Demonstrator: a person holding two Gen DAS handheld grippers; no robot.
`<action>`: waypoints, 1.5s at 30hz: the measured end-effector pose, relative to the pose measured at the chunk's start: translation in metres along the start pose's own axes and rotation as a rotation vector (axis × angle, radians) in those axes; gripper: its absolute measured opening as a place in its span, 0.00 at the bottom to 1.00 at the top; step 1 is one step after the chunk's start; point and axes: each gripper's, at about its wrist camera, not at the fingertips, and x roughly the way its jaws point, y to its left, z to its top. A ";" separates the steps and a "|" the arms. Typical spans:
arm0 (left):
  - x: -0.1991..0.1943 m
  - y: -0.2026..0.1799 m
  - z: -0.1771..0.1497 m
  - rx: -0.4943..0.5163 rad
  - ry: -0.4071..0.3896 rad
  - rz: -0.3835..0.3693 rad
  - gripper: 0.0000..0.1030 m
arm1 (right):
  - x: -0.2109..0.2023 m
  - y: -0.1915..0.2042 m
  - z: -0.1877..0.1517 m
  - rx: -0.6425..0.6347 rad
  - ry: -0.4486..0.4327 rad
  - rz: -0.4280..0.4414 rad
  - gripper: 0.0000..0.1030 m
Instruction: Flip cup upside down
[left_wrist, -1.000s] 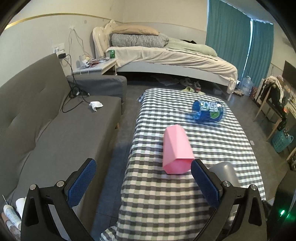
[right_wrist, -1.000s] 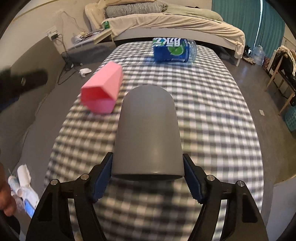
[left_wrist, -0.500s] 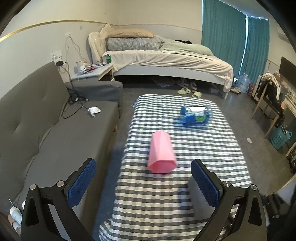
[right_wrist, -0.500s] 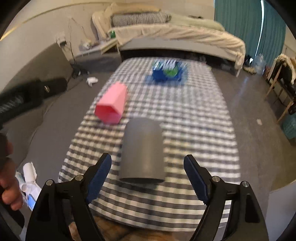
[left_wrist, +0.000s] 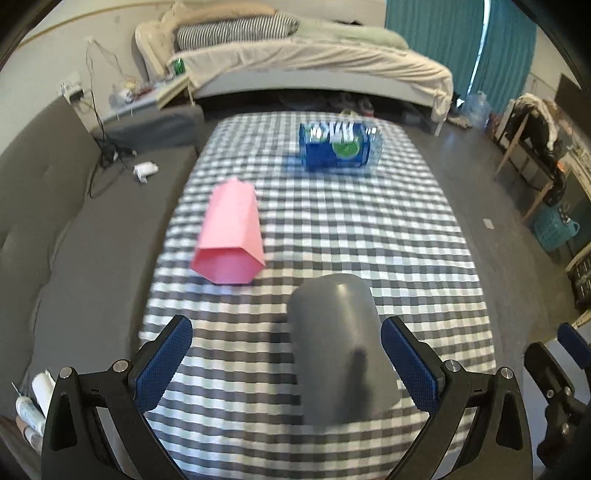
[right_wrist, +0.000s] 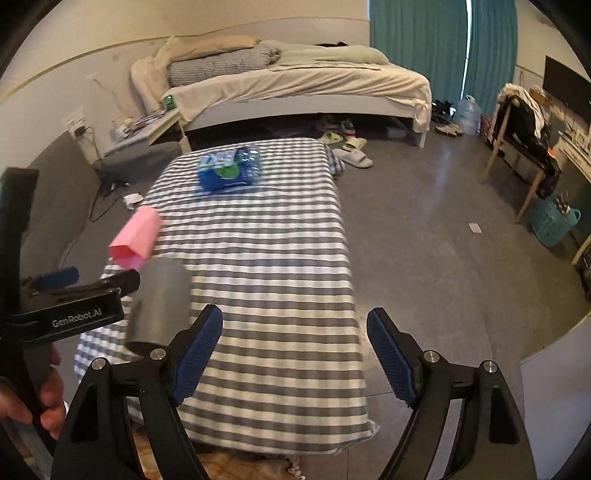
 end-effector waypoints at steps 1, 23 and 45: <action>0.006 -0.002 0.002 -0.005 0.014 -0.002 1.00 | 0.004 -0.003 0.000 0.006 0.003 -0.003 0.78; 0.053 -0.026 0.007 0.036 0.178 -0.209 0.74 | 0.055 0.001 0.009 0.021 0.046 0.032 0.78; 0.016 -0.025 0.003 0.117 -0.079 -0.135 0.72 | 0.037 0.006 0.009 0.028 0.001 0.035 0.78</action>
